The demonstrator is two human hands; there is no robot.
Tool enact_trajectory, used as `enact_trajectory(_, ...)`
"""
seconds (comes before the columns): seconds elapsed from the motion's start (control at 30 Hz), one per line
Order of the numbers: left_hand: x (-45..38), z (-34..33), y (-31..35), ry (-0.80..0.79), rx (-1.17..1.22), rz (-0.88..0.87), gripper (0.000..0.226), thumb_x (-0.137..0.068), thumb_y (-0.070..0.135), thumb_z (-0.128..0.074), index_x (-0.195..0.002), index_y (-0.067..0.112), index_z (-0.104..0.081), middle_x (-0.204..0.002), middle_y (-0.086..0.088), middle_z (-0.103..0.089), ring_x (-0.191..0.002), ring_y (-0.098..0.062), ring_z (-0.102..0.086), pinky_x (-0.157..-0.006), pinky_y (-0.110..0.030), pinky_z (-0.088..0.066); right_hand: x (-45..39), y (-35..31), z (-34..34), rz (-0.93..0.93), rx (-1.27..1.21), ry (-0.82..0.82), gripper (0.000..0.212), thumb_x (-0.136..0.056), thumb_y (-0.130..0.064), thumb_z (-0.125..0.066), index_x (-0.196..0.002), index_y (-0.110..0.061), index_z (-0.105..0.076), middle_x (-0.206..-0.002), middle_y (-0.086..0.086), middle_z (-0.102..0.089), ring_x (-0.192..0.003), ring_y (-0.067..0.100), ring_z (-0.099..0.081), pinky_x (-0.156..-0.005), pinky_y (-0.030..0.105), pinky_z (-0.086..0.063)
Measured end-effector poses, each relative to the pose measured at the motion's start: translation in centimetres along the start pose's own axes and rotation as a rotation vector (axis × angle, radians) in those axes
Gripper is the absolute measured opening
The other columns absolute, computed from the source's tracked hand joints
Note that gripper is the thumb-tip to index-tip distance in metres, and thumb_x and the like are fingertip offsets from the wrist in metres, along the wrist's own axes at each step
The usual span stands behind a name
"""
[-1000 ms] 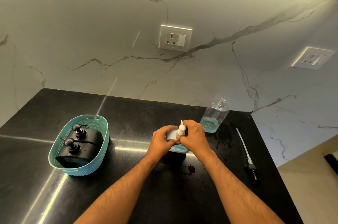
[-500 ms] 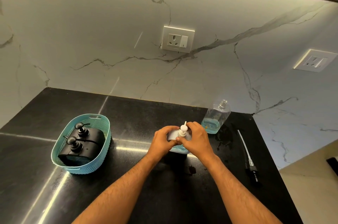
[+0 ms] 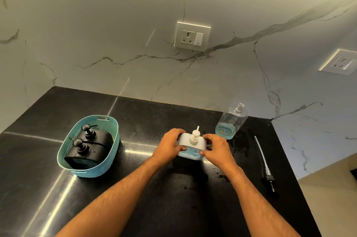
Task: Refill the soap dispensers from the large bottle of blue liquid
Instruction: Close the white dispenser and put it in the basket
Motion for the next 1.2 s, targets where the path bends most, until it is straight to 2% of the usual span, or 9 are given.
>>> enact_trajectory(0.27, -0.3, 4.9, 1.2, 0.045, -0.030, 0.000, 0.056, -0.076, 0.011, -0.087, -0.125, 0.019, -0.061, -0.126, 0.001, -0.062, -0.117, -0.015, -0.060, -0.104, -0.034, -0.052, -0.5, -4.5, 2.0, 0.144, -0.115, 0.063, 0.050, -0.065, -0.020, -0.095, -0.110, -0.016, -0.075, -0.105, -0.002, -0.074, -0.094, 0.010, -0.069, -0.081, 0.031, -0.063)
enact_trajectory(0.4, -0.1, 10.3, 2.5, 0.078, -0.081, -0.016, 0.057, -0.072, 0.007, -0.088, -0.123, 0.015, -0.064, -0.121, -0.001, -0.065, -0.112, -0.017, -0.062, -0.100, -0.035, -0.054, -1.1, -9.1, 3.1, 0.258, -0.177, 0.085, 0.050, -0.062, -0.023, -0.096, -0.108, -0.017, -0.077, -0.101, -0.002, -0.076, -0.090, 0.009, -0.070, -0.078, 0.028, -0.063)
enact_trajectory(0.5, 0.8, 15.1, 3.6, 0.106, -0.132, -0.032, 0.055, -0.072, 0.005, -0.085, -0.122, 0.012, -0.065, -0.117, -0.005, -0.067, -0.107, -0.019, -0.063, -0.097, -0.040, -0.055, -1.4, -13.5, 3.5, 0.368, -0.240, 0.091, 0.049, -0.062, -0.026, -0.096, -0.108, -0.018, -0.078, -0.099, -0.003, -0.076, -0.087, 0.006, -0.071, -0.075, 0.025, -0.062)
enact_trajectory(0.6, 1.7, 20.0, 4.4, 0.133, -0.186, -0.057, 0.053, -0.072, 0.002, -0.083, -0.122, 0.008, -0.066, -0.113, -0.010, -0.069, -0.105, -0.024, -0.065, -0.095, -0.043, -0.055, -1.8, -17.9, 3.6, 0.451, -0.322, 0.091, 0.049, -0.063, -0.028, -0.095, -0.108, -0.018, -0.079, -0.095, -0.003, -0.077, -0.083, 0.008, -0.073, -0.073, 0.028, -0.063)
enact_trajectory(0.93, 4.9, 31.3, 1.2, 0.145, -0.273, 0.004, 0.053, -0.077, -0.004, -0.079, -0.125, 0.011, -0.064, -0.119, -0.008, -0.067, -0.110, -0.023, -0.064, -0.097, -0.034, -0.055, -2.6, -30.0, -0.3, 0.595, -0.342, 0.080, 0.037, -0.067, -0.031, -0.093, -0.096, -0.013, -0.080, -0.082, 0.003, -0.076, -0.072, 0.020, -0.071, -0.065, 0.041, -0.061)
enact_trajectory(1.07, 5.5, 33.7, -1.2, 0.161, -0.274, 0.036, 0.053, -0.077, -0.003, -0.078, -0.125, 0.011, -0.064, -0.116, -0.005, -0.067, -0.110, -0.022, -0.064, -0.093, -0.027, -0.053, -3.2, -32.8, -2.4, 0.615, -0.301, 0.071, 0.037, -0.069, -0.033, -0.092, -0.097, -0.011, -0.079, -0.084, 0.006, -0.076, -0.075, 0.023, -0.071, -0.068, 0.044, -0.061)
enact_trajectory(1.2, 5.5, 34.8, -3.9, 0.166, -0.264, 0.066, 0.053, -0.078, -0.003, -0.078, -0.128, 0.007, -0.063, -0.123, -0.012, -0.067, -0.114, -0.024, -0.064, -0.095, -0.025, -0.050, -4.3, -34.1, -4.8, 0.586, -0.261, 0.041, 0.036, -0.069, -0.032, -0.091, -0.096, -0.012, -0.079, -0.081, 0.005, -0.074, -0.074, 0.023, -0.070, -0.068, 0.045, -0.060)
Point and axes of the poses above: each hand's wrist, its own x-axis away from the middle knuckle, its own z-axis out of the back of the hand, y = z × x, the point moved 10 cm from there along -x, towards the middle knuckle
